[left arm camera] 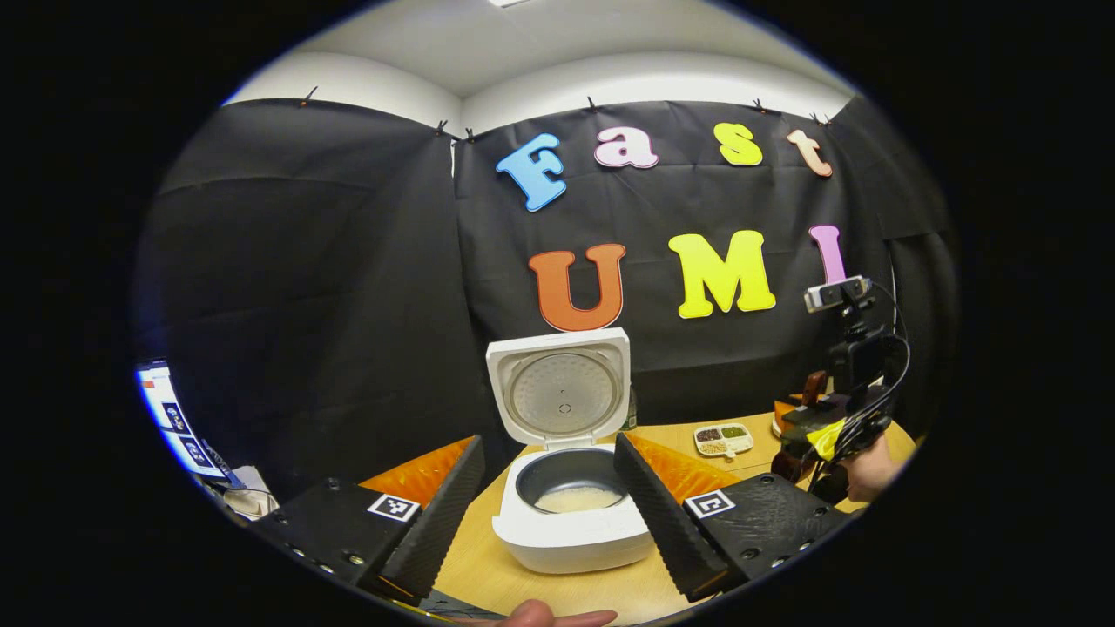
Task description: Close the left gripper, press the button to open the rice cooker; take a wooden spoon from the chopstick holder with the right hand, scoop a spoonful of rice and pour it into the rice cooker, then put the wooden spoon back into the chopstick holder.
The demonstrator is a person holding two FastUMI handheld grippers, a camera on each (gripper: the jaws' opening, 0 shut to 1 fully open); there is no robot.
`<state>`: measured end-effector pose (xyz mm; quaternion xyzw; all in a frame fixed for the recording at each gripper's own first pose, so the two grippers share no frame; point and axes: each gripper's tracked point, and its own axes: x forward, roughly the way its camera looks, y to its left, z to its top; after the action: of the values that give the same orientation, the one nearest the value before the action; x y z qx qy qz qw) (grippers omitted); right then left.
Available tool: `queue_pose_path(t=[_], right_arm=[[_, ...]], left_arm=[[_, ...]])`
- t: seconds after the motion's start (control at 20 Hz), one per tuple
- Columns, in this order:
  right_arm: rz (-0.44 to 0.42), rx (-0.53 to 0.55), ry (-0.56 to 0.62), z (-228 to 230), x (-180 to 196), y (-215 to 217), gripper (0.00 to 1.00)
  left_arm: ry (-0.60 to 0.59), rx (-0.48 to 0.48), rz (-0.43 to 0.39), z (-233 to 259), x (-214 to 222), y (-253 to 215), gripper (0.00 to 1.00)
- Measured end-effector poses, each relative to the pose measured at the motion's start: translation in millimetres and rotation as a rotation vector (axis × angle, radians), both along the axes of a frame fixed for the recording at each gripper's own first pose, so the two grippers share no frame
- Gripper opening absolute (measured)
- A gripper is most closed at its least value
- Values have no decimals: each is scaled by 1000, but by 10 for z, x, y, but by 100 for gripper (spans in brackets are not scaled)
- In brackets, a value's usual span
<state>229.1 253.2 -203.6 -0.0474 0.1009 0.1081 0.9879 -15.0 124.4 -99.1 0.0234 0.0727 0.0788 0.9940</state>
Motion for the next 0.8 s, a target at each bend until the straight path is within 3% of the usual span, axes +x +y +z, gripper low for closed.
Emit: queue_pose_path(t=[0.15, 0.55, 0.8], right_arm=[[-4, -40, 21, -288, 57, 62, 29], [-1, -300, 11, -939, 63, 158, 29], [28, -268, 43, -1171, -12, 212, 30]], left_arm=[[9, 13, 5, -37, -17, 29, 95], [16, 36, 4, -51, -14, 39, 95], [20, 36, 13, -53, -25, 72, 95]])
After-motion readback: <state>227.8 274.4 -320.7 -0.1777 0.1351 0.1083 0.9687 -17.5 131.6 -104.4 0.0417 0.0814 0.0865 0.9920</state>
